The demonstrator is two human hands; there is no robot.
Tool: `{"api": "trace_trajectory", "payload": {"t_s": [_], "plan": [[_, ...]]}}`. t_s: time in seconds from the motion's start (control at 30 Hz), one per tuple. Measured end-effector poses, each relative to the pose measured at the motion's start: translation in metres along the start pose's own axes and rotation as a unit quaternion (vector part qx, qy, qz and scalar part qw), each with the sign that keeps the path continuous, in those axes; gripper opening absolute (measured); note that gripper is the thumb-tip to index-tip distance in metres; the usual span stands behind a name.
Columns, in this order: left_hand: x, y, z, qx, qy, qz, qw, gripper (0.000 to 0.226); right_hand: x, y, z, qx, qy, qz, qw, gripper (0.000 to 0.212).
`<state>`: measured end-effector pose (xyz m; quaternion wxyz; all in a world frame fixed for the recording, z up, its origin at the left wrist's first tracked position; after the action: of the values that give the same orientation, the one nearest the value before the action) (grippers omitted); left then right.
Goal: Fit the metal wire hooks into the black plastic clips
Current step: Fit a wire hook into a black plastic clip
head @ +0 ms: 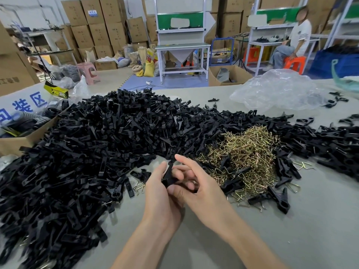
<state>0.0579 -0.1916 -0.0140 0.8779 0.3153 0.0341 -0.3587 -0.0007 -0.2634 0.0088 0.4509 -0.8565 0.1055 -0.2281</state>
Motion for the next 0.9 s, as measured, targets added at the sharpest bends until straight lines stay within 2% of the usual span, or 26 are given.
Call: {"api": "trace_trajectory", "payload": {"t_s": [0.17,0.27,0.4,0.53,0.63,0.7,0.8,0.9], "plan": [[0.0,0.0,0.005,0.024,-0.035,-0.033,0.999,0.06,-0.001,0.001,-0.005,-0.068,0.0,-0.021,0.998,0.051],[-0.001,0.001,0.011,0.049,-0.076,-0.044,0.995,0.066,-0.001,0.0,-0.011,-0.064,0.009,-0.029,0.998,0.043],[-0.004,-0.002,0.017,0.134,-0.105,-0.036,0.985,0.081,-0.001,0.005,-0.021,-0.064,0.05,-0.011,0.997,0.035],[-0.011,-0.007,0.026,0.212,-0.083,0.056,0.972,0.06,-0.007,0.007,-0.032,0.021,0.086,0.019,0.996,0.025],[-0.013,-0.018,0.035,0.232,-0.089,0.062,0.967,0.059,-0.014,0.01,-0.041,0.083,0.101,0.055,0.99,0.021],[-0.013,-0.029,0.044,0.271,-0.109,0.056,0.955,0.063,-0.02,0.017,-0.056,0.14,0.133,0.092,0.977,0.023],[-0.015,-0.044,0.057,0.294,-0.136,0.065,0.944,0.061,-0.02,0.029,-0.118,0.217,0.222,0.121,0.943,0.047],[-0.016,-0.052,0.06,0.296,-0.132,0.074,0.943,0.055,-0.01,0.038,-0.221,0.358,0.329,0.099,0.869,0.059]]}}
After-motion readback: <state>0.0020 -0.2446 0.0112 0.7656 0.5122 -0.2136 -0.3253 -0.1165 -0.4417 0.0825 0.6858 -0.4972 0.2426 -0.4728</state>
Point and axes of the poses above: each hand's wrist, its own x-axis towards the middle knuckle, its own z-axis out of the palm, y = z × x, the point moved 7 cm from there along x, towards the middle knuckle, and after that the axes turned 15 degrees about -x, right-handed, at the moved point
